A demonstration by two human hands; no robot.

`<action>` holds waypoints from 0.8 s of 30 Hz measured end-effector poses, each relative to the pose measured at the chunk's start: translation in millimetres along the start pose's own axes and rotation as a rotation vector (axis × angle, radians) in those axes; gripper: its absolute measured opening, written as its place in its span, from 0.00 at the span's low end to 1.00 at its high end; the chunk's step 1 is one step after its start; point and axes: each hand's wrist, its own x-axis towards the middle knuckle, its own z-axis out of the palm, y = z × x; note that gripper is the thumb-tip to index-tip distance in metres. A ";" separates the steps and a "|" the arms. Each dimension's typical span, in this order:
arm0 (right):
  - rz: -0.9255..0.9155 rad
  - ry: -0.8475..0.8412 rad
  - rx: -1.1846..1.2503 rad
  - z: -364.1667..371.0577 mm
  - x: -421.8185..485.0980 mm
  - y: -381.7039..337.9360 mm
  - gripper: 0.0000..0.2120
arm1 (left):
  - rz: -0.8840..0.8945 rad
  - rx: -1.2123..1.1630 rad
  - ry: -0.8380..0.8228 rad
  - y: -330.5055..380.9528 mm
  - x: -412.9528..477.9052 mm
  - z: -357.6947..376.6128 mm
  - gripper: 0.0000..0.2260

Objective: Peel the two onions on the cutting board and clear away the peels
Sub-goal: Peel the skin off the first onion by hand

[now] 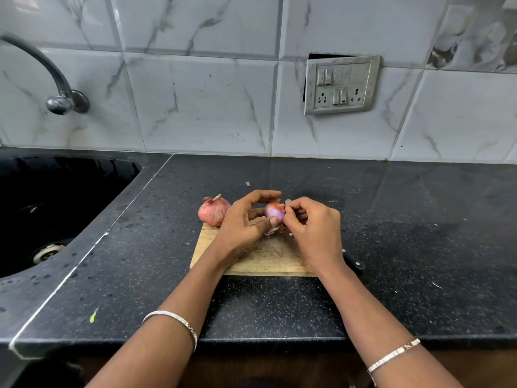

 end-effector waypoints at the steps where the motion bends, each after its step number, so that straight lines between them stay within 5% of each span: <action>1: 0.004 0.000 -0.003 0.4 0.3 0.7 0.03 | -0.006 -0.001 -0.008 0.3 0.0 0.1 0.20; 11: 0.004 -0.046 0.039 1.0 0.2 -0.3 0.03 | 0.044 0.209 0.055 -1.1 3.4 0.8 0.21; 24: 0.127 0.027 0.085 1.4 3.2 1.3 0.04 | -0.060 0.007 0.034 0.9 2.1 -1.0 0.19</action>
